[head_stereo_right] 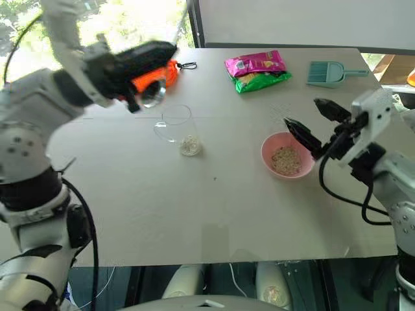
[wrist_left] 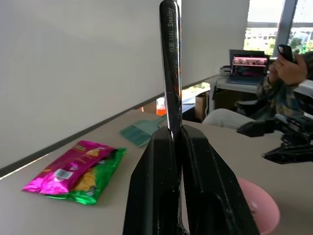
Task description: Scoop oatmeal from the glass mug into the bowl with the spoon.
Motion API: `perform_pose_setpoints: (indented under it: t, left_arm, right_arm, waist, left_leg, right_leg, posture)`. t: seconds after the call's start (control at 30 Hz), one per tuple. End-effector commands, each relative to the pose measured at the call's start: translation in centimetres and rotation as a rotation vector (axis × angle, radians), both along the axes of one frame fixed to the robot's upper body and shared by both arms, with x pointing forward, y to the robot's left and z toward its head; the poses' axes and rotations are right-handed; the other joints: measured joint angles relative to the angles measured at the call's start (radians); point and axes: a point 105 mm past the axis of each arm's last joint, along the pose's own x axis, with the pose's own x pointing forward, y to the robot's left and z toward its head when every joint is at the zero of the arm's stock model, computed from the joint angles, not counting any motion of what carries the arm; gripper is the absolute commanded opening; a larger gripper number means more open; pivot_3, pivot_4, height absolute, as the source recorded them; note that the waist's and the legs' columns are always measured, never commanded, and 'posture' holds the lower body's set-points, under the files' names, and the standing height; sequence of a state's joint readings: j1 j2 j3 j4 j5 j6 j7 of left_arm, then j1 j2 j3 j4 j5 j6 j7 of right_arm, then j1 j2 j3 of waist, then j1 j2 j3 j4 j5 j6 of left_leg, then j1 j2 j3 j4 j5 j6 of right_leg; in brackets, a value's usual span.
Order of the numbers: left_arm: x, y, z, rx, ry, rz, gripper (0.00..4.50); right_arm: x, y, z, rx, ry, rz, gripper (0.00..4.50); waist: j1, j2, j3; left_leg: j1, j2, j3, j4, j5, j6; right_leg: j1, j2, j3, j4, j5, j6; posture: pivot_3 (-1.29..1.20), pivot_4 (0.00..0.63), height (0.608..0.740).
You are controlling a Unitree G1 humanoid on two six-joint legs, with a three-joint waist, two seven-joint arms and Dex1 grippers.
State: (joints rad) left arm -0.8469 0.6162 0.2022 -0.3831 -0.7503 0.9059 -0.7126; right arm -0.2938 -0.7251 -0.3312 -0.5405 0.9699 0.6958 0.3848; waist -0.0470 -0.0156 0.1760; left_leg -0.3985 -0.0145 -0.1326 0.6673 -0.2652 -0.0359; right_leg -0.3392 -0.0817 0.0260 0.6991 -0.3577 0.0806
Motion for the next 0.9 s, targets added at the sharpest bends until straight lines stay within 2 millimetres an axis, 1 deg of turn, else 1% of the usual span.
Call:
perform_pose_setpoints:
  t: [0.03, 0.1, 0.17, 0.37, 0.5, 0.63, 0.9]
  left_arm:
    - [0.4, -1.8, -0.6, 0.086, -0.151, 0.042, 0.02]
    - [0.9, -2.9, -1.1, 0.142, -0.231, 0.044, 0.02]
    - [1.0, -3.7, -1.2, 0.146, -0.266, 0.003, 0.02]
    - [1.2, -4.8, -2.0, 0.205, -0.327, -0.086, 0.02]
    - [1.1, -5.1, -2.4, 0.225, -0.349, -0.122, 0.02]
    - [1.1, -5.5, -2.8, 0.24, -0.36, -0.141, 0.02]
    - [0.7, -5.9, -3.1, 0.246, -0.368, -0.169, 0.02]
  right_arm:
    - [-0.3, 1.7, 2.0, 0.099, 0.078, 0.086, 4.5]
    - [-0.1, 2.5, 3.2, 0.192, 0.119, 0.129, 4.5]
    - [0.1, 3.4, 4.0, 0.25, 0.165, 0.165, 4.5]
    - [0.2, 5.0, 4.9, 0.303, 0.216, 0.213, 4.5]
    - [0.5, 5.4, 5.6, 0.35, 0.223, 0.228, 4.5]
    - [0.2, 5.9, 5.9, 0.383, 0.225, 0.264, 4.5]
    - [-0.5, 6.7, 5.3, 0.352, 0.25, 0.325, 4.5]
  waist:
    - [0.001, 0.0, 0.0]
    - [0.002, 0.0, 0.0]
    - [0.004, 0.0, 0.0]
    - [0.004, 0.0, 0.0]
    - [0.003, 0.0, 0.001]
    - [0.003, 0.0, 0.001]
    - [0.003, 0.001, 0.001]
  left_leg:
    - [0.0, 0.0, 0.0, -0.001, 0.0, 0.0]
    - [0.0, 0.0, 0.0, -0.002, 0.0, 0.0]
    - [-0.001, 0.0, 0.0, -0.002, 0.0, 0.0]
    - [-0.004, -0.001, 0.0, -0.003, 0.0, 0.0]
    - [-0.004, 0.0, 0.0, -0.003, 0.0, 0.0]
    - [-0.004, 0.0, -0.001, -0.003, 0.0, 0.0]
    - [-0.004, 0.0, -0.001, -0.003, 0.0, 0.0]
  right_leg:
    - [0.0, 0.0, 0.0, 0.0, 0.0, 0.0]
    - [0.0, 0.0, 0.0, -0.002, 0.0, 0.0]
    - [0.0, 0.0, -0.001, -0.003, 0.0, 0.0]
    - [-0.002, -0.001, -0.002, -0.004, 0.0, 0.0]
    - [-0.002, 0.0, -0.002, -0.004, 0.0, 0.0]
    - [-0.002, 0.0, -0.002, -0.004, 0.0, 0.0]
    - [-0.002, 0.0, -0.002, -0.004, 0.0, 0.0]
  posture:
    - [0.0, 0.15, 0.74]
    - [0.0, 0.15, 0.74]
    - [0.0, 0.15, 0.74]
    - [0.0, 0.15, 0.74]
    - [0.0, 0.15, 0.74]
    - [0.0, 0.15, 0.74]
    - [0.0, 0.15, 0.74]
